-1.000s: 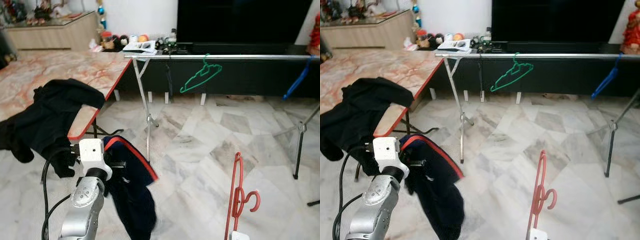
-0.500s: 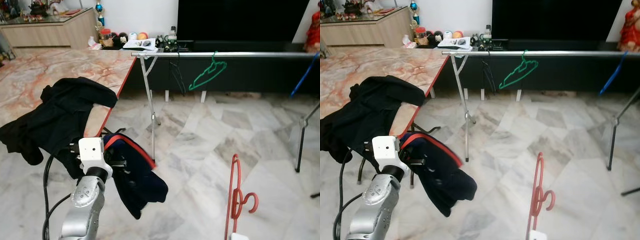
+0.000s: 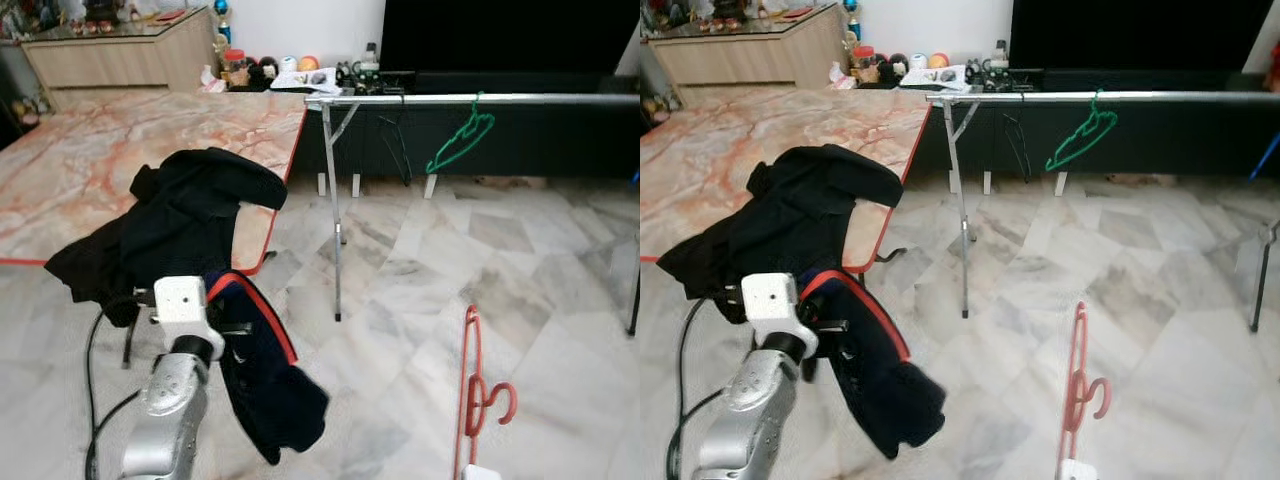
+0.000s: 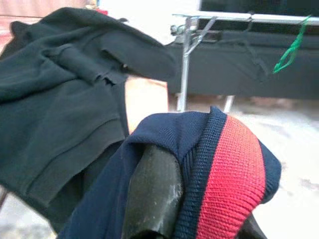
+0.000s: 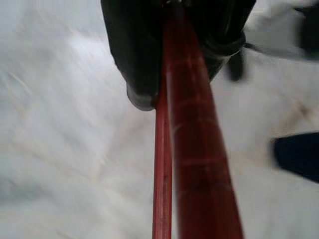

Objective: Hang hanger

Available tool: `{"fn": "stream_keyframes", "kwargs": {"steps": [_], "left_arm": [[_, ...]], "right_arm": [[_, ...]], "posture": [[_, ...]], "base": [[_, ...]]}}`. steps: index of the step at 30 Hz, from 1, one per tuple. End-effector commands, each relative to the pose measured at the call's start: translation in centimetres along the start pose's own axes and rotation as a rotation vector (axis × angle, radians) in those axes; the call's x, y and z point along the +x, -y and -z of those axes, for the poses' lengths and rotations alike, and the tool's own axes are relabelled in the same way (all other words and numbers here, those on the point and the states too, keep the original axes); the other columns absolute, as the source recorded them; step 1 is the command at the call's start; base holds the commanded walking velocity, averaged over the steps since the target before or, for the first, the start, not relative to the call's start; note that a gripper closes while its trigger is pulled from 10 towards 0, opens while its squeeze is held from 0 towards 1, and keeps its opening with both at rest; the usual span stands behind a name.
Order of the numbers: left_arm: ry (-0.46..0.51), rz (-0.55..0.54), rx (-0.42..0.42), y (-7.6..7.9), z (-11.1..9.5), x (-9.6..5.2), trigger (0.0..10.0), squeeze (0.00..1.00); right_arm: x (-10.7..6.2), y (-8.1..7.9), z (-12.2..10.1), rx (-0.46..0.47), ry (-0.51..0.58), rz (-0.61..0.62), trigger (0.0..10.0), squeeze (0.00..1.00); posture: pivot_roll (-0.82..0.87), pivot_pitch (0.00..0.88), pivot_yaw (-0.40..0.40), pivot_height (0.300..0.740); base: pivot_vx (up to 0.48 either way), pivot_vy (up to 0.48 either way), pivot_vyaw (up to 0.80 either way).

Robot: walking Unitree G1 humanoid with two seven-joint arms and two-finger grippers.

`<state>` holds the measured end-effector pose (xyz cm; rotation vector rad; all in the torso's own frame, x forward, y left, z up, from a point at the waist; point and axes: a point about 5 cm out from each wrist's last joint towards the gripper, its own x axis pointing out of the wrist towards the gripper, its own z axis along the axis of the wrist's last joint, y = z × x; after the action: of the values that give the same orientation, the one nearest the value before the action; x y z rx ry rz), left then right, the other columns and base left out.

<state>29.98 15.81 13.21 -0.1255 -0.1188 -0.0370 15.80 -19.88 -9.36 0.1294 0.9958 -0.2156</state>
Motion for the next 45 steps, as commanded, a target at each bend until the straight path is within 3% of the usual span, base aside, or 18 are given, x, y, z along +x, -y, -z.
{"fn": "stream_keyframes", "kwargs": {"steps": [1, 3, 13, 21, 23, 25, 27, 28, 29, 30, 31, 33, 35, 39, 45], "left_arm": [[0.042, -0.011, 0.013, -0.6, -1.1, 0.3, 10.0, 0.0], [0.042, -0.009, 0.014, -0.6, -1.2, 0.3, 10.0, 0.0], [0.054, -0.011, 0.023, -1.0, -1.5, 0.5, 10.0, 0.0], [0.057, -0.013, 0.026, -1.1, -1.6, 0.6, 10.0, 0.0], [0.055, -0.014, 0.024, -1.0, -1.5, 0.6, 10.0, 0.0], [0.055, -0.014, 0.024, -1.0, -1.5, 0.6, 10.0, 0.0], [0.054, -0.014, 0.023, -0.9, -1.5, 0.6, 10.0, 0.0], [0.054, -0.015, 0.022, -0.9, -1.5, 0.5, 10.0, 0.0], [0.054, -0.015, 0.022, -1.0, -1.5, 0.5, 10.0, 0.0], [0.054, -0.015, 0.022, -1.0, -1.5, 0.5, 10.0, 0.0], [0.052, -0.017, 0.022, -1.0, -1.5, 0.4, 10.0, 0.0], [0.05, -0.022, 0.023, -1.1, -1.4, 0.4, 10.0, 0.0], [0.05, -0.024, 0.024, -1.2, -1.4, 0.4, 10.0, 0.0], [0.052, -0.027, 0.026, -1.2, -1.5, 0.4, 10.0, 0.0], [0.063, -0.041, 0.036, -1.9, -1.8, 0.4, 10.0, 0.0]], "right_arm": [[-0.2, -1.0, 1.8, -0.049, -0.125, -0.028, 10.0, 0.0], [-0.3, -1.1, 2.7, -0.104, -0.17, -0.047, 10.0, 0.0], [-0.7, -1.1, 4.1, -0.116, -0.263, -0.077, 10.0, 0.0], [-0.3, -2.7, 2.8, -0.139, -0.229, -0.094, 10.0, 0.0], [0.0, -3.1, 1.3, -0.216, -0.137, -0.054, 10.0, 0.0], [0.0, -3.1, 1.1, -0.225, -0.125, -0.046, 10.0, 0.0], [0.1, -2.1, 0.3, -0.195, -0.079, 0.069, 10.0, 0.0], [0.0, -0.7, 0.5, -0.196, -0.075, 0.164, 10.0, 0.0], [-0.1, 0.3, 1.0, -0.219, -0.091, 0.19, 10.0, 0.0], [-0.1, 0.3, 1.0, -0.219, -0.091, 0.19, 10.0, 0.0], [-0.5, 2.2, 1.9, -0.245, -0.123, 0.225, 10.0, 0.0], [-1.0, 4.2, 3.3, -0.178, -0.185, 0.271, 10.0, 0.0], [-1.2, 4.9, 3.7, -0.158, -0.203, 0.277, 10.0, 0.0], [-1.3, 5.1, 3.7, -0.21, -0.2, 0.255, 10.0, 0.0], [-0.9, 3.5, 3.1, -0.277, -0.143, 0.163, 10.0, 0.0]], "posture": [[0.11, 0.056, 0.034, 0.74], [0.11, 0.053, 0.034, 0.74], [0.11, 0.028, 0.039, 0.74], [0.11, 0.032, 0.034, 0.74], [0.11, 0.041, 0.031, 0.74], [0.11, 0.041, 0.031, 0.74], [0.12, 0.046, 0.029, 0.74], [0.11, 0.047, 0.028, 0.74], [0.11, 0.047, 0.028, 0.74], [0.11, 0.047, 0.028, 0.74], [0.11, 0.052, 0.027, 0.74], [0.1, 0.056, 0.023, 0.74], [0.11, 0.057, 0.021, 0.74], [0.11, 0.061, 0.019, 0.74], [0.09, 0.061, 0.017, 0.74]], "base": [[0.0, 0.409, 0.0], [0.0, 0.401, 0.0], [0.0, 0.403, 0.0], [0.0, 0.402, 0.0], [0.0, 0.403, 0.0], [0.0, 0.405, 0.0], [0.0, 0.403, 0.0], [0.0, 0.405, 0.0], [0.0, 0.401, 0.0], [0.0, 0.401, 0.0], [0.0, 0.401, 0.0], [0.0, 0.405, 0.0], [0.0, 0.405, 0.0], [0.0, 0.4, 0.0], [0.0, 0.335, 0.0]]}}
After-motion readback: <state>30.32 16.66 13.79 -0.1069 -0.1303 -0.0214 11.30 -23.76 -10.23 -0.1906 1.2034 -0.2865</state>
